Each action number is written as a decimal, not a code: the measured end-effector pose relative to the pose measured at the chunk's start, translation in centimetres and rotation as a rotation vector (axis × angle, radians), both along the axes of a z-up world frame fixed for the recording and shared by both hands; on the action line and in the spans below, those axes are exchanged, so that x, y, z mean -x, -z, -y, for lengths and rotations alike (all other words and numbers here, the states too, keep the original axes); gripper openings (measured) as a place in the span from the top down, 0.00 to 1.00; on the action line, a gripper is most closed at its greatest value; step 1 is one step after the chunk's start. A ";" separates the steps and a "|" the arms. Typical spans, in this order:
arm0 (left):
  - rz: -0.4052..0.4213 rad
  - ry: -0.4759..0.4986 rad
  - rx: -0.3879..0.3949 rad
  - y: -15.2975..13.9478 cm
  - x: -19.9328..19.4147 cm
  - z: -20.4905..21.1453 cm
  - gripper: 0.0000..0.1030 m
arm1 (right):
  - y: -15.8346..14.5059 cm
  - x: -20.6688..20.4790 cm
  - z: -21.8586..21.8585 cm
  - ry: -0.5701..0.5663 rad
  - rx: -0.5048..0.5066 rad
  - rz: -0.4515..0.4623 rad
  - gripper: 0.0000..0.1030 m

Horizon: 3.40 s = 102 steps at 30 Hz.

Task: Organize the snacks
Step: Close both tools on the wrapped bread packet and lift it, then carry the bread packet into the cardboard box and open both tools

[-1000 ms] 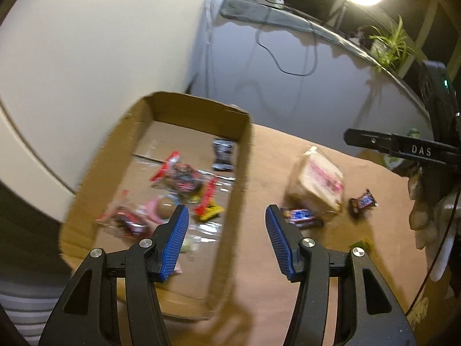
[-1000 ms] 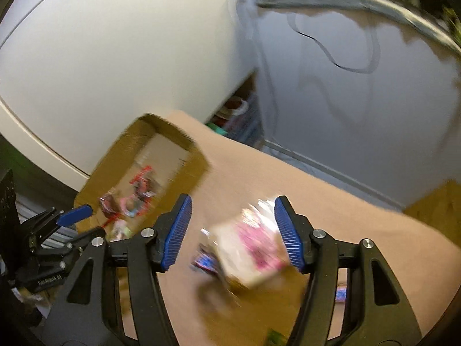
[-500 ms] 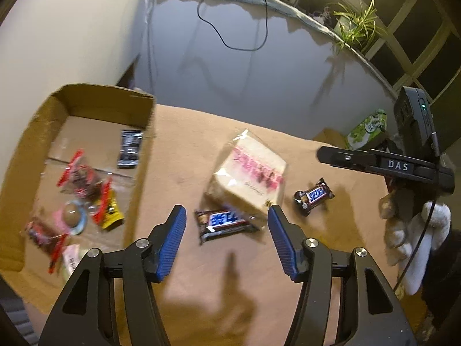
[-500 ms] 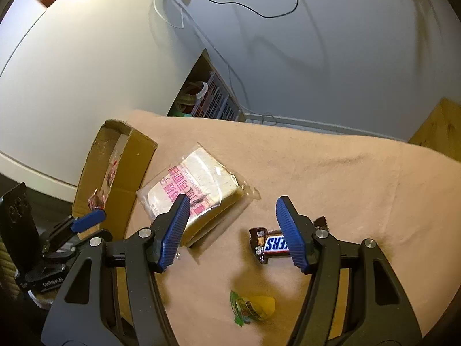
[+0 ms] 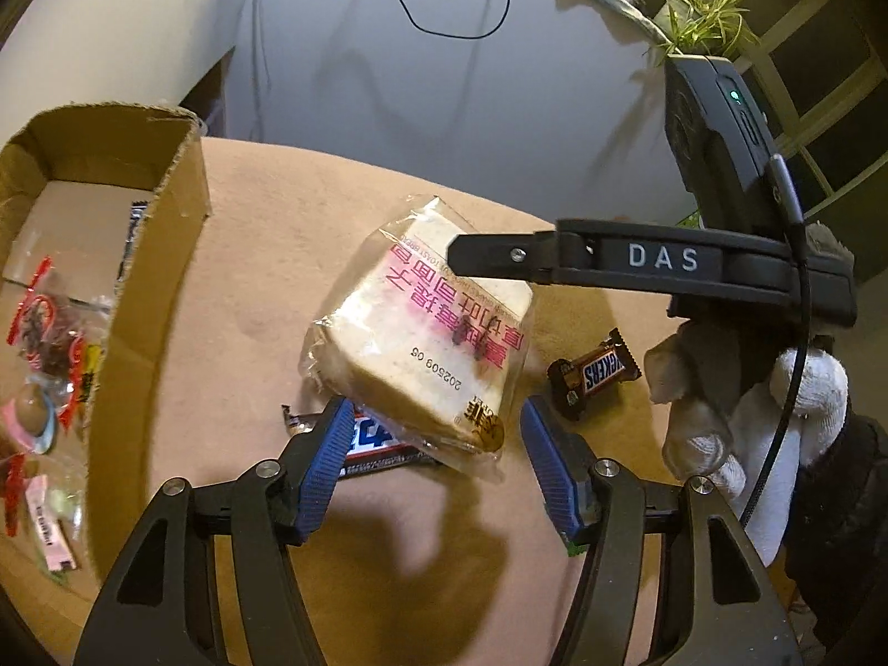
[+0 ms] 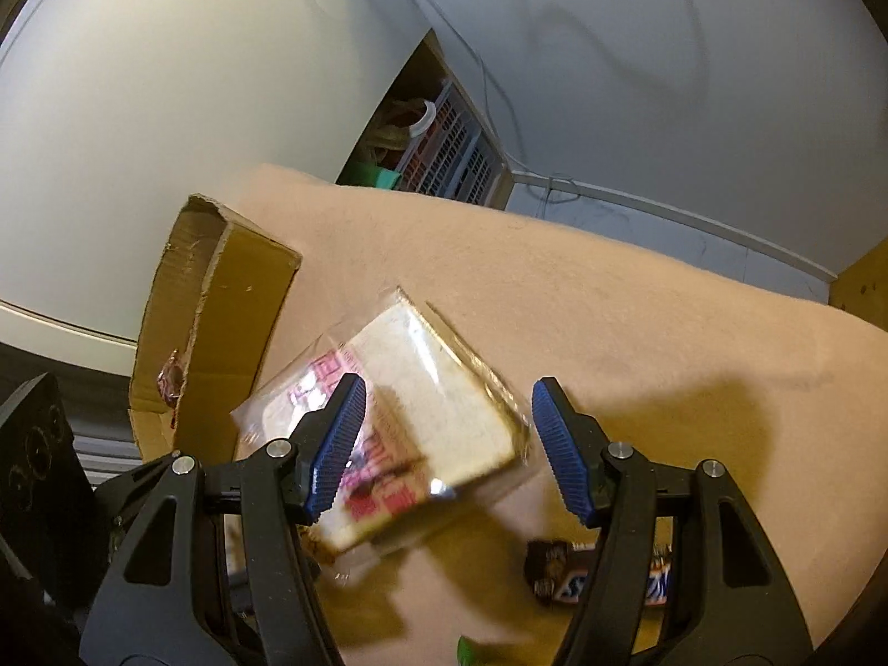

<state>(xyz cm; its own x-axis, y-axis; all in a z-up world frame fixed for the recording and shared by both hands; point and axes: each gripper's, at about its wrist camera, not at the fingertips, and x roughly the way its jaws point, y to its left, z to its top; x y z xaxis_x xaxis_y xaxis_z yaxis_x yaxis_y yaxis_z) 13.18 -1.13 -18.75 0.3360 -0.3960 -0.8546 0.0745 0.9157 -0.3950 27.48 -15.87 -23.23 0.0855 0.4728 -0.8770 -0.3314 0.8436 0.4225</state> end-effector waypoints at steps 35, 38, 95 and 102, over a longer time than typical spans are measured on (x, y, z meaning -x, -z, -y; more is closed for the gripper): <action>0.167 -0.032 -0.028 -5.2 2.7 -2.7 0.40 | -5.3 3.3 -1.7 -0.052 -0.089 0.032 0.38; 0.187 -0.054 -0.024 -6.2 3.5 -3.7 0.40 | -6.5 3.8 -2.9 -0.072 -0.088 0.048 0.38; 0.173 -0.363 -0.132 -3.9 9.8 -18.0 0.39 | -4.9 7.7 -24.6 -0.431 -0.019 0.048 0.38; 0.186 -0.348 -0.168 -4.0 9.7 -17.4 0.45 | -5.0 8.1 -24.1 -0.435 0.003 0.073 0.38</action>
<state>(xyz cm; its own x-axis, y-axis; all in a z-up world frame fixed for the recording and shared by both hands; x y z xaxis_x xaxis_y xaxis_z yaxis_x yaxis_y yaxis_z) 3.50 16.28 -14.71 0.5794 -0.0923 -0.8098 -0.1944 0.9492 -0.2473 19.38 8.23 -18.22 -0.0592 0.4757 -0.8776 -0.6851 0.6201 0.3823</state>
